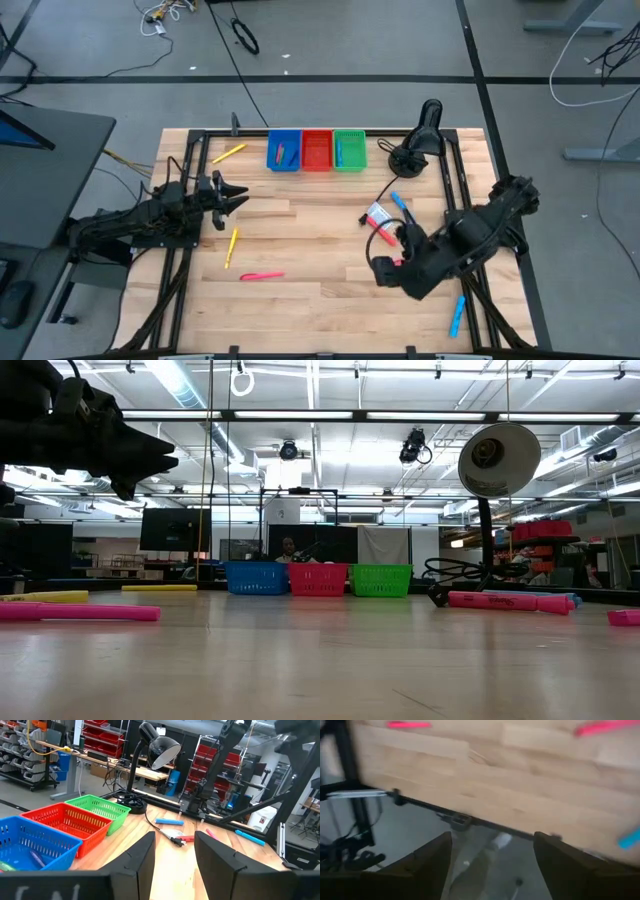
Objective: Pick & Place Markers
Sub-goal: Put the bottom blue highlighter into the green bin
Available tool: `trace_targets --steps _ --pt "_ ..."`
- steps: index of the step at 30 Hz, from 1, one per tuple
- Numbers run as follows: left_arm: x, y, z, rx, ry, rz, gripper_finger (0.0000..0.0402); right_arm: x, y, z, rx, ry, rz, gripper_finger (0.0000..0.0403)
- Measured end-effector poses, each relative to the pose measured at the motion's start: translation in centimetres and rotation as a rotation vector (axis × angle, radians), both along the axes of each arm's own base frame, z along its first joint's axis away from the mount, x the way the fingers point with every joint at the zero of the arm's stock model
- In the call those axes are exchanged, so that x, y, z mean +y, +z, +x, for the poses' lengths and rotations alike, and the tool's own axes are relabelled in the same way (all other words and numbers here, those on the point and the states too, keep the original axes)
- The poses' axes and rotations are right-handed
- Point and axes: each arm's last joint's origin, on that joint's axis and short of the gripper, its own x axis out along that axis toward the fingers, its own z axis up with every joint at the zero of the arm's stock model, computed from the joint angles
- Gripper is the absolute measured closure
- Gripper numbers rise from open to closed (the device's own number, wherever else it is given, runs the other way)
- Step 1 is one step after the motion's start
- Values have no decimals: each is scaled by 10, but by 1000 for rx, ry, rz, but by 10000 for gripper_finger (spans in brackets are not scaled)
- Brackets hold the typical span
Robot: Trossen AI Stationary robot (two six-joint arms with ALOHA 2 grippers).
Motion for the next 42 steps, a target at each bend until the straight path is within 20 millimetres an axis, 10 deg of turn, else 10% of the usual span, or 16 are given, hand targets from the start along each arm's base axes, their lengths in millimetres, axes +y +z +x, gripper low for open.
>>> trace_targets --steps 20,42 --pt "0 0 0 2 -1 0 259 30 -117 24 232 -189 188 124" --pt "0 0 0 1 0 0 259 35 -212 -15 579 -135 202 124"
